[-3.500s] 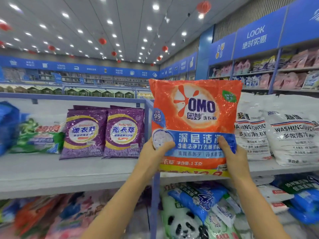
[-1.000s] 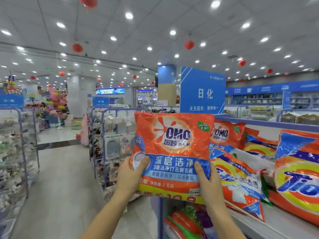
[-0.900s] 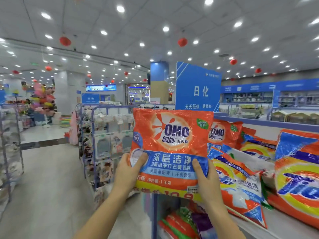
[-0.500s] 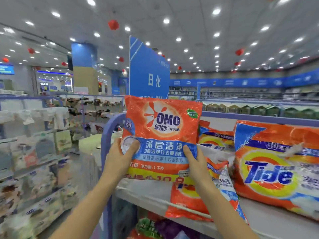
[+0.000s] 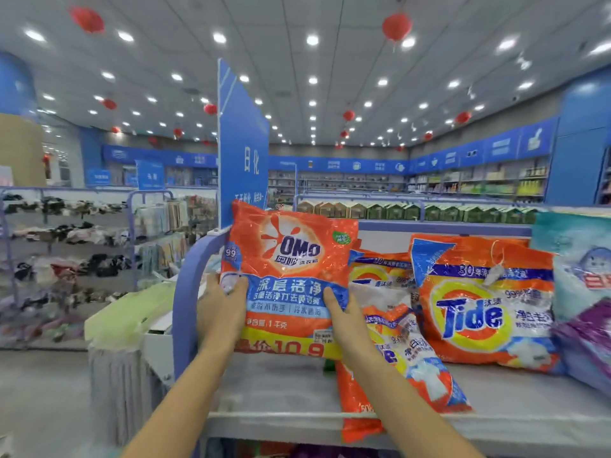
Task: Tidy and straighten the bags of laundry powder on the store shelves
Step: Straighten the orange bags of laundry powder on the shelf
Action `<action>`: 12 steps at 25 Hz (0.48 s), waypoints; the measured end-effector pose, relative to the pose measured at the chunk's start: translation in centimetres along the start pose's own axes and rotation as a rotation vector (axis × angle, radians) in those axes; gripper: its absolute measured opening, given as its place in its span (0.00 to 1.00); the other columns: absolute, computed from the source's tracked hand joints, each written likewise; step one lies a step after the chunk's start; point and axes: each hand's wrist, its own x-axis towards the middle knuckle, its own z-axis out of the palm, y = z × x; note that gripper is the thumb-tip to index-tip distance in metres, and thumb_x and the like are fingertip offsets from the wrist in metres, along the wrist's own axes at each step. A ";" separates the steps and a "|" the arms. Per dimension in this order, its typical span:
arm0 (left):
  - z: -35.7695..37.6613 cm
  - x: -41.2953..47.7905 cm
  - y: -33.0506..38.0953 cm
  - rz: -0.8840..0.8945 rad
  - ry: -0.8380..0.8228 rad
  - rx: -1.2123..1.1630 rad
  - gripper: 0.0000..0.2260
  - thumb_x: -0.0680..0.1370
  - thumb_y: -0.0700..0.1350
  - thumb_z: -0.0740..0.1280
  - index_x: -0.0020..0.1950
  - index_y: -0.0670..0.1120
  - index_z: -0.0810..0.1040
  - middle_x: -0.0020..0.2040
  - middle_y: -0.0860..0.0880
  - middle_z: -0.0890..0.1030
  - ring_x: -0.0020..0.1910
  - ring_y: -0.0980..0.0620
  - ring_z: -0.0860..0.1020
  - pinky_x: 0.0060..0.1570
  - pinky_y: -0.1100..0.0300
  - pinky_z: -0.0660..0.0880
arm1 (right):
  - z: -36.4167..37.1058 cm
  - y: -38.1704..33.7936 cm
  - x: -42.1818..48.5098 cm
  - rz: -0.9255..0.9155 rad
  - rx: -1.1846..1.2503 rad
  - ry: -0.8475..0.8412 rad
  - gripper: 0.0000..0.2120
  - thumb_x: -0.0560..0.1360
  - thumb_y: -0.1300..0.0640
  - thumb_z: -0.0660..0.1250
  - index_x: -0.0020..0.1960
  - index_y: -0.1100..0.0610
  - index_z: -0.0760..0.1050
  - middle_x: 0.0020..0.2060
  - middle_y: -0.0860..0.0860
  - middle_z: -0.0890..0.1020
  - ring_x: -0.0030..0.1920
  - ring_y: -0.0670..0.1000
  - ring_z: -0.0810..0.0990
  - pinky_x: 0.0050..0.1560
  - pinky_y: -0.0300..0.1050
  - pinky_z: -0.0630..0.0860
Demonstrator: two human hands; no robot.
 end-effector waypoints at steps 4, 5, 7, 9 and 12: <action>0.2 -0.7 -1.3 -0.037 0.049 -0.111 0.11 0.79 0.46 0.60 0.58 0.41 0.70 0.38 0.48 0.72 0.32 0.52 0.71 0.30 0.60 0.63 | 1.2 1.4 -0.4 0.006 -0.078 0.015 0.26 0.77 0.44 0.61 0.69 0.55 0.64 0.62 0.51 0.75 0.63 0.52 0.74 0.62 0.49 0.72; 0.6 -0.6 -2.2 -0.063 0.028 -0.137 0.10 0.79 0.46 0.61 0.55 0.41 0.71 0.37 0.48 0.73 0.33 0.51 0.72 0.31 0.61 0.66 | 1.0 1.7 -0.4 0.013 -0.101 -0.006 0.25 0.78 0.46 0.61 0.71 0.55 0.62 0.65 0.49 0.72 0.66 0.52 0.71 0.64 0.47 0.69; 1.4 -0.5 -3.8 -0.153 -0.062 -0.205 0.13 0.74 0.51 0.66 0.48 0.42 0.73 0.41 0.44 0.79 0.36 0.46 0.77 0.39 0.55 0.76 | 0.4 2.4 -0.1 0.023 -0.186 -0.052 0.26 0.78 0.47 0.60 0.72 0.54 0.60 0.67 0.47 0.68 0.67 0.50 0.67 0.65 0.45 0.65; 1.8 -0.2 -4.6 -0.240 -0.143 -0.272 0.15 0.70 0.53 0.68 0.45 0.41 0.76 0.42 0.41 0.82 0.37 0.44 0.79 0.41 0.52 0.77 | -0.4 3.2 0.3 0.017 -0.263 -0.058 0.22 0.78 0.47 0.61 0.68 0.55 0.64 0.63 0.46 0.72 0.62 0.48 0.71 0.61 0.43 0.68; 3.0 0.5 -4.6 -0.309 -0.185 -0.343 0.09 0.76 0.46 0.66 0.47 0.39 0.77 0.37 0.43 0.81 0.35 0.46 0.78 0.35 0.59 0.73 | -2.2 3.3 0.9 0.054 -0.261 -0.027 0.16 0.77 0.49 0.64 0.61 0.55 0.70 0.54 0.51 0.79 0.54 0.51 0.79 0.53 0.45 0.77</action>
